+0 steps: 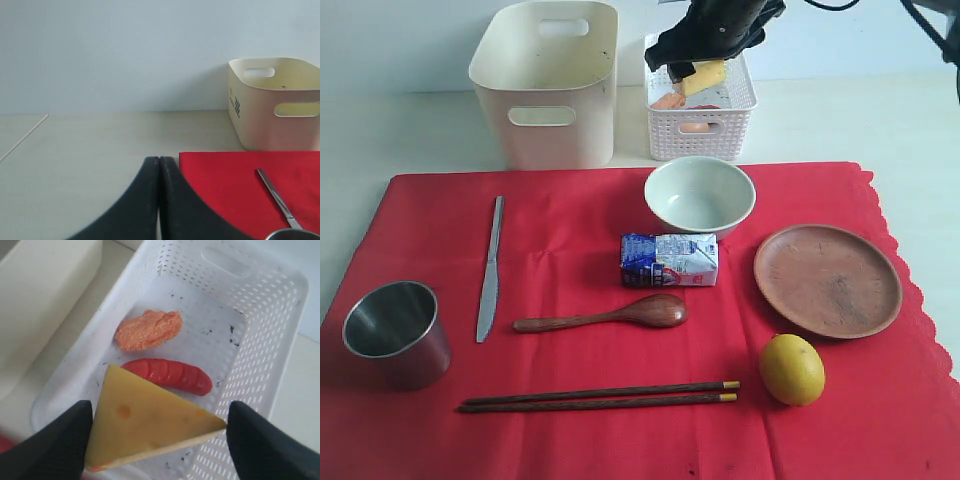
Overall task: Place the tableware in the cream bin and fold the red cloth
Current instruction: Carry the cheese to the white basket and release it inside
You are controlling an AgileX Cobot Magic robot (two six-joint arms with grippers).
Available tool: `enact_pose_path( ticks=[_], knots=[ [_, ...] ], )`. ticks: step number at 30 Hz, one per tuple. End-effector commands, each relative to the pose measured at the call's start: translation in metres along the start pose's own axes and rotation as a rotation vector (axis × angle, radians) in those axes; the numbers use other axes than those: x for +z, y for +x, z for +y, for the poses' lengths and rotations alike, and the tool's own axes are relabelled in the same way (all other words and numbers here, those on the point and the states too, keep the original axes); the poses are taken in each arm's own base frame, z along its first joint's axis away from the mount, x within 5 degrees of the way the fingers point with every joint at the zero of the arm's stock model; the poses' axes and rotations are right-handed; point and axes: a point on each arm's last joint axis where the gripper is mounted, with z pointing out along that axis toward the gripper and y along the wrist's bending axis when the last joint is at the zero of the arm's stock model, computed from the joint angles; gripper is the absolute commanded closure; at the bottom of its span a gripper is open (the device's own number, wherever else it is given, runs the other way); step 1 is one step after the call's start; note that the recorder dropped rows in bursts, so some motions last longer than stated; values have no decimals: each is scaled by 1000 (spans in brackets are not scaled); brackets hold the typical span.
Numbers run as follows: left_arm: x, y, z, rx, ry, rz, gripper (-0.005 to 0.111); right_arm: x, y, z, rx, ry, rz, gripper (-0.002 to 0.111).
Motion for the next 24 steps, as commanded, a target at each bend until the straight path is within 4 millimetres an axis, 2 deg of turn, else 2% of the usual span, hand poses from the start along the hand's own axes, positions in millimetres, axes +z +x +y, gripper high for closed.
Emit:
enact_pose_path(
  ticks=[1, 11, 16, 19, 24],
  knots=[
    [0, 0, 0, 2, -3, -8, 107, 10, -1, -6, 14, 71, -44, 108],
    [0, 0, 0, 2, -3, -8, 107, 27, 1, -9, 76, 127, -88, 108],
    [0, 0, 0, 2, -3, -8, 107, 28, 1, -9, 229, 121, -104, 106],
    [0, 0, 0, 2, -3, -8, 107, 28, 1, -10, 232, 138, -108, 95],
    [0, 0, 0, 2, -3, -8, 107, 28, 1, -11, 222, 145, -108, 70]
  ],
)
